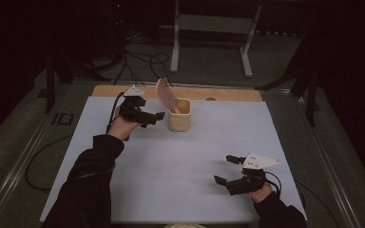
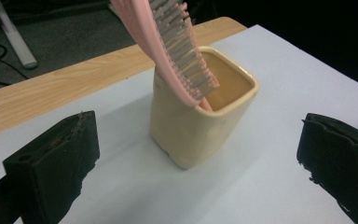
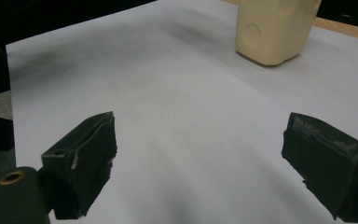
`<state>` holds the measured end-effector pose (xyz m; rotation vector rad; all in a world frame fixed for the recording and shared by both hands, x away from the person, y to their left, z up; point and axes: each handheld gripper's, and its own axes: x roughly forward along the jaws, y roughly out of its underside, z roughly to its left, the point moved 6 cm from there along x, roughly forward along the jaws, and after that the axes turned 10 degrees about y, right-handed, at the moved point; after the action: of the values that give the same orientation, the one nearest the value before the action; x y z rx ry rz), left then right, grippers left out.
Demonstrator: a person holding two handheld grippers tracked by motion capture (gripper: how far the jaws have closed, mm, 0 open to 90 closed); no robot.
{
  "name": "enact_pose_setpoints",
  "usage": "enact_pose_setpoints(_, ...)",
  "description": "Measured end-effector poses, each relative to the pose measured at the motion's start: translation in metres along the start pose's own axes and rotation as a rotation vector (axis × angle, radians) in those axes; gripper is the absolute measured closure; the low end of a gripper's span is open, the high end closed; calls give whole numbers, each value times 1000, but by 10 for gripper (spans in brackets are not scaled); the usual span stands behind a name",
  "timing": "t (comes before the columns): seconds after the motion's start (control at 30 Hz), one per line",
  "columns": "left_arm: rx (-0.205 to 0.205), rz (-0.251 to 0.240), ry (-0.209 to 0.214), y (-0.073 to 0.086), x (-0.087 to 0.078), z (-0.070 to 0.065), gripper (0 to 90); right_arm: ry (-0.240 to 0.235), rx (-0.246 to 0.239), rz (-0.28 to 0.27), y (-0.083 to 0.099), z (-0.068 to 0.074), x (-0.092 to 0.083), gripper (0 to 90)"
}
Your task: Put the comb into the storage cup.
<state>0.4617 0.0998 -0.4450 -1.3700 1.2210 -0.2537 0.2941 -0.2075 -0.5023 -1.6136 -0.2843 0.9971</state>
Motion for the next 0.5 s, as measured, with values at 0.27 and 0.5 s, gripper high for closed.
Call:
enact_pose_setpoints(0.27,11,-11,21,9,-6,-6,0,2,4,4,1,-1,0,97)
enact_pose_setpoints(0.5,26,-6,58,19,-13,-14,0,3,9,2,1,-1,0,98)
